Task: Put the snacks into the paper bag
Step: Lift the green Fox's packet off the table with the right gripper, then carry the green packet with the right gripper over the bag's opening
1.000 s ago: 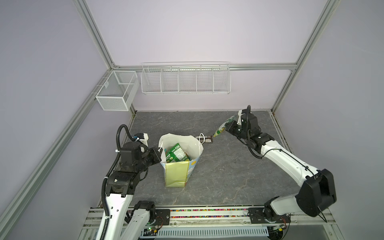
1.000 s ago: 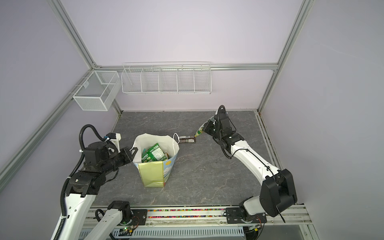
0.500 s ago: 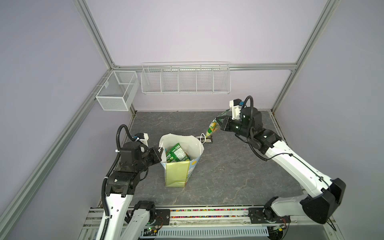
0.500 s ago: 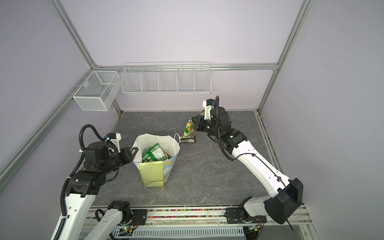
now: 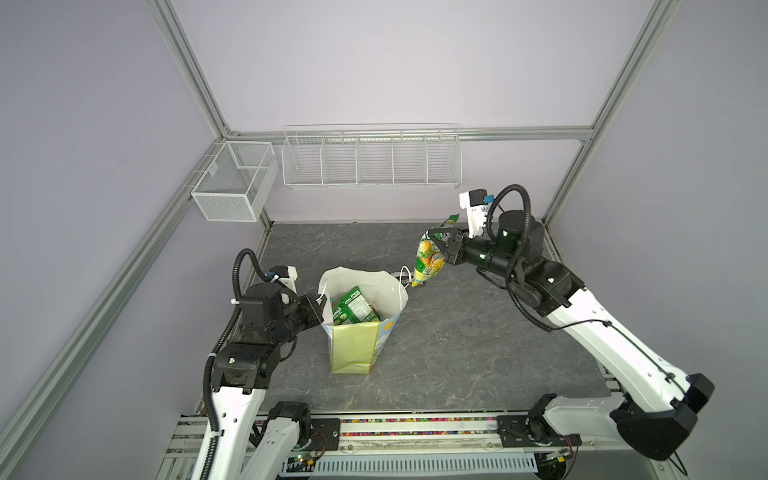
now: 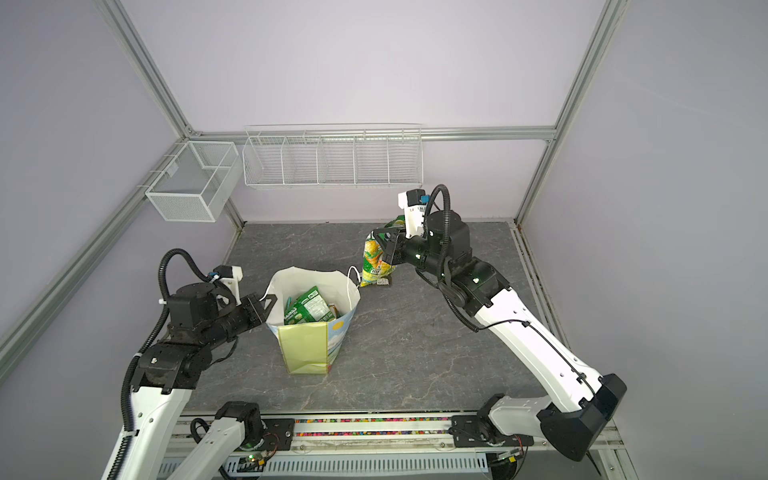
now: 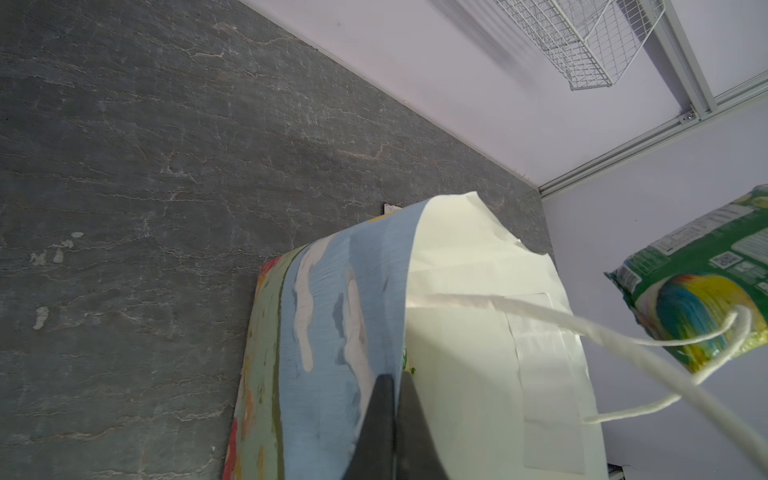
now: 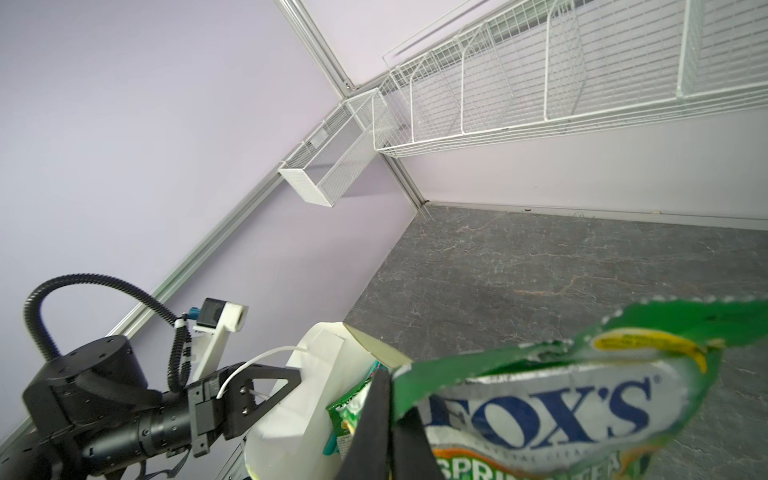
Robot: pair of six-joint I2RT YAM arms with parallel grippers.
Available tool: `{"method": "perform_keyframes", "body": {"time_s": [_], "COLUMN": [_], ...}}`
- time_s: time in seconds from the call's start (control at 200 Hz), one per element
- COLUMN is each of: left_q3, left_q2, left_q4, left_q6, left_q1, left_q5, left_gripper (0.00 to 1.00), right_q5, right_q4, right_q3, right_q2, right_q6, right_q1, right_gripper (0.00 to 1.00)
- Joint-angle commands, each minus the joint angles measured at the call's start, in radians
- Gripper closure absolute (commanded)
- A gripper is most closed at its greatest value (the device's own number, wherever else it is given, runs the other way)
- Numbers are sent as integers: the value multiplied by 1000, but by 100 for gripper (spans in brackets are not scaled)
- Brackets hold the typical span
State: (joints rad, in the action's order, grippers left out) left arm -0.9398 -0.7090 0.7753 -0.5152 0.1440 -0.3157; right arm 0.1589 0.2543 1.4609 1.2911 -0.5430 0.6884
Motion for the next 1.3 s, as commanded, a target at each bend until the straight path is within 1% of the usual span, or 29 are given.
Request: {"method": "perform_keyframes", "body": {"time_s": [0.0,0.355,0.585,0.925,1.295], "left_q3": [-30,-28,-24,-11,-10], "left_q2": [4,3,7,12,14], "left_q4": [-39,-40,-42,-51,-50], "left_q6": [0,-5,-5,-11,-9], "left_q1": [-4,-4,-4,-4,-3], "left_q5": [-22,-27,-28,-36,-37], "left_gripper": [100,100,100,100,100], "right_q5": [36,88,104,164,193], "right_q4": [-49,-11,-7,-29,-34], "right_q3": [50,183,225,260,279], "right_q2": [-26,19,36,95,143], "right_q6": [44,101,142,147,149], "right_q1": [25,123,190,232,255], "right_gripper": [93,93,93,93,93]}}
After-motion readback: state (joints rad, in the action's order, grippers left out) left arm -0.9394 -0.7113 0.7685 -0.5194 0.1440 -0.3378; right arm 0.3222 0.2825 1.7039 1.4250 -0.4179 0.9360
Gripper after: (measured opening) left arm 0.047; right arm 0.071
